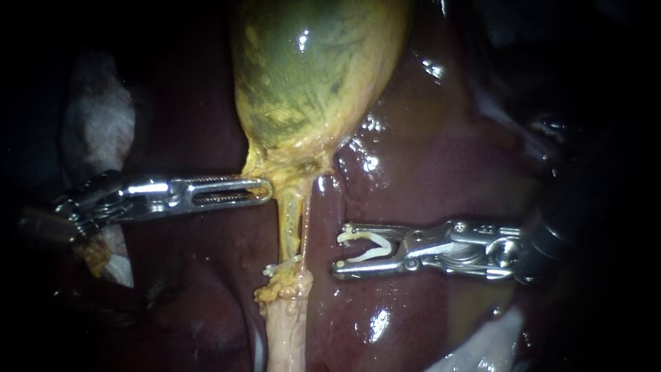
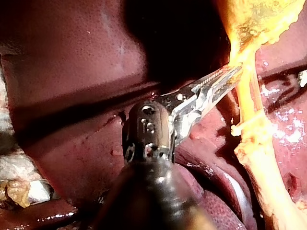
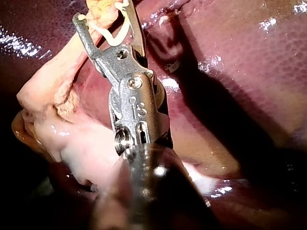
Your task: Clipping second clip left tube
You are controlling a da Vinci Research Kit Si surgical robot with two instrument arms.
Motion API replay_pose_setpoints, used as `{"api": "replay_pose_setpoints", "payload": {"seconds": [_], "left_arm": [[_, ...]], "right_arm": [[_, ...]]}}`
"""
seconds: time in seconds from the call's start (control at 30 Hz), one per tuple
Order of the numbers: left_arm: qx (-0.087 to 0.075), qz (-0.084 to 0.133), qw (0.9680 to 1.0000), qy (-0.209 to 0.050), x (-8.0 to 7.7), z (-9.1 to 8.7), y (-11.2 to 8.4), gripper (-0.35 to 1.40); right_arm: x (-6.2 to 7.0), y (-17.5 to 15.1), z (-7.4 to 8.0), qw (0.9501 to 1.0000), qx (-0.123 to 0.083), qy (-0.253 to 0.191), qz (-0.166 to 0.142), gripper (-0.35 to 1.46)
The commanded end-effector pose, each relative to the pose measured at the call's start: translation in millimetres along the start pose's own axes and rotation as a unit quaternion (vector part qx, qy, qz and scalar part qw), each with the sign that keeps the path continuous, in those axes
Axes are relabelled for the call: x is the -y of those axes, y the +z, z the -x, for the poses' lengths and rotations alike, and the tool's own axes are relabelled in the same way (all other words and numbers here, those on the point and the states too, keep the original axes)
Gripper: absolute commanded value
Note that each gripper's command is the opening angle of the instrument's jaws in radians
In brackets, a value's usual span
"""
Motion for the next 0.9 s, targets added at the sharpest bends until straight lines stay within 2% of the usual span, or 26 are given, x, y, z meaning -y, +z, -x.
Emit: {"api": "replay_pose_setpoints", "payload": {"seconds": [0.03,0.2,0.4,0.53,0.73,0.9], "left_arm": [[0.000,0.000,1.0000,-0.002,-0.2,-0.2,-0.2,-0.06],[-0.001,-0.001,1.0000,-0.005,-1.0,-0.8,-0.8,-0.06],[-0.001,-0.002,1.0000,-0.005,-1.2,-0.8,-0.8,-0.06],[-0.001,-0.002,1.0000,-0.005,-1.3,-0.7,-0.8,-0.06],[-0.001,-0.002,1.0000,-0.005,-1.7,-0.6,-0.7,-0.06],[-0.001,-0.002,1.0000,-0.005,-1.9,-0.6,-0.6,-0.06]], "right_arm": [[0.1,0.3,-0.1,1.0000,0.000,0.005,0.001,0.58],[0.6,1.7,-0.5,0.9994,-0.001,0.033,0.003,0.58],[1.2,4.0,-1.2,0.9973,0.002,0.074,-0.006,0.58],[1.4,5.3,-1.4,0.9968,0.001,0.080,-0.004,0.58],[0.7,6.3,-1.4,0.9965,-0.001,0.083,-0.002,0.58],[-0.5,7.2,-0.5,0.9963,-0.002,0.086,0.001,0.58]]}}
